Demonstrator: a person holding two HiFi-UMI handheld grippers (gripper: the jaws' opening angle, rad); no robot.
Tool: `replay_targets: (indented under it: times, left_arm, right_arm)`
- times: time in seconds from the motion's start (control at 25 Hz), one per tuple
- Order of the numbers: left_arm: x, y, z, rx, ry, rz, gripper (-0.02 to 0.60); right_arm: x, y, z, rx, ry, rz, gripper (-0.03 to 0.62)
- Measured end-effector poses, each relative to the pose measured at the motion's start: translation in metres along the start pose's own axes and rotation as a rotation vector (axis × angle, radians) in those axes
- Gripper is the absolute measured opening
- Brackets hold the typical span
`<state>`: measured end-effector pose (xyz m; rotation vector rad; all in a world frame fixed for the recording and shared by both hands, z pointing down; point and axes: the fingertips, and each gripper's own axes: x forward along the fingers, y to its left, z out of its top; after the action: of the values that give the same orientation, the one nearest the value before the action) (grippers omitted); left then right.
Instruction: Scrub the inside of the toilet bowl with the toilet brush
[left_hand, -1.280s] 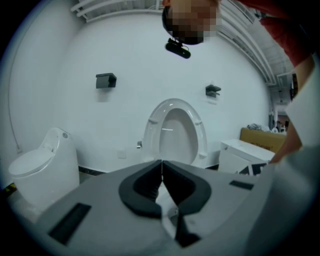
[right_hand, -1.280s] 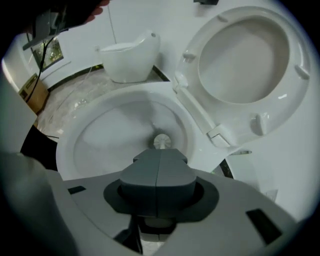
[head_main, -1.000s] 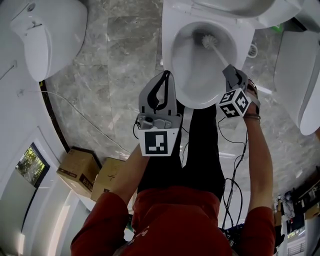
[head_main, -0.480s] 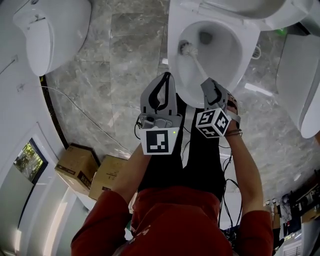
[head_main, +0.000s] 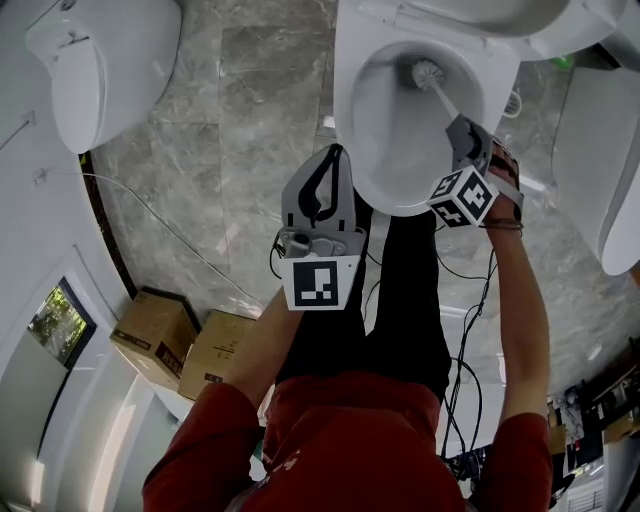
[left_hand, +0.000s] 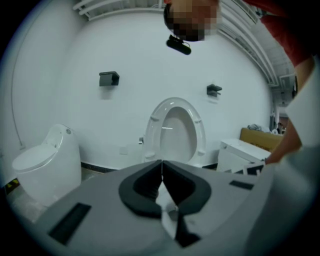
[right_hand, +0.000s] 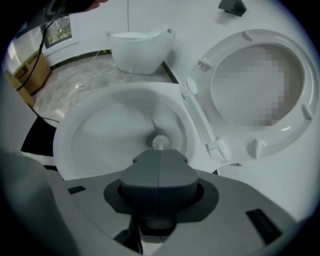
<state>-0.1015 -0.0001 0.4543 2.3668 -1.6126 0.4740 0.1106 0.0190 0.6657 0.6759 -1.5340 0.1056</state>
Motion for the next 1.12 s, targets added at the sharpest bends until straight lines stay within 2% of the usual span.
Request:
replay_targets:
  times: [0.12, 0.2, 0.32, 0.44, 0.6, 0.68, 0.8, 0.96, 1.12]
  left_arm:
    - [0.001, -0.004, -0.001, 0.003, 0.004, -0.012, -0.002]
    - [0.002, -0.005, -0.003, -0.001, 0.015, -0.015, -0.002]
    - [0.003, -0.002, -0.004, -0.003, 0.017, -0.010, -0.002]
    - [0.003, 0.000, -0.004, 0.004, 0.016, -0.007, -0.002]
    - [0.002, 0.003, -0.007, 0.008, 0.026, -0.003, -0.002]
    - [0.001, 0.001, -0.007, 0.008, 0.027, -0.003, -0.002]
    - [0.001, -0.002, -0.007, 0.017, 0.028, -0.014, -0.002]
    - [0.002, -0.004, -0.007, 0.022, 0.040, -0.025, -0.002]
    - [0.002, -0.005, -0.007, 0.011, 0.038, -0.026, -0.002]
  right_arm:
    - [-0.017, 0.032, -0.034, 0.018, 0.040, 0.035, 0.155]
    - [-0.033, 0.064, -0.041, 0.031, 0.048, 0.092, 0.155]
    - [-0.055, 0.114, -0.031, 0.055, 0.030, 0.177, 0.156]
    - [-0.070, 0.132, -0.009, 0.128, -0.015, 0.204, 0.155]
    - [-0.080, 0.121, 0.040, 0.127, -0.148, 0.184, 0.155]
    - [-0.077, 0.107, 0.065, 0.098, -0.207, 0.148, 0.155]
    - [-0.059, 0.074, 0.091, 0.079, -0.237, 0.075, 0.155]
    - [-0.023, 0.020, 0.084, 0.090, -0.161, 0.003, 0.155]
    - [-0.003, 0.005, 0.026, 0.081, -0.015, 0.025, 0.155]
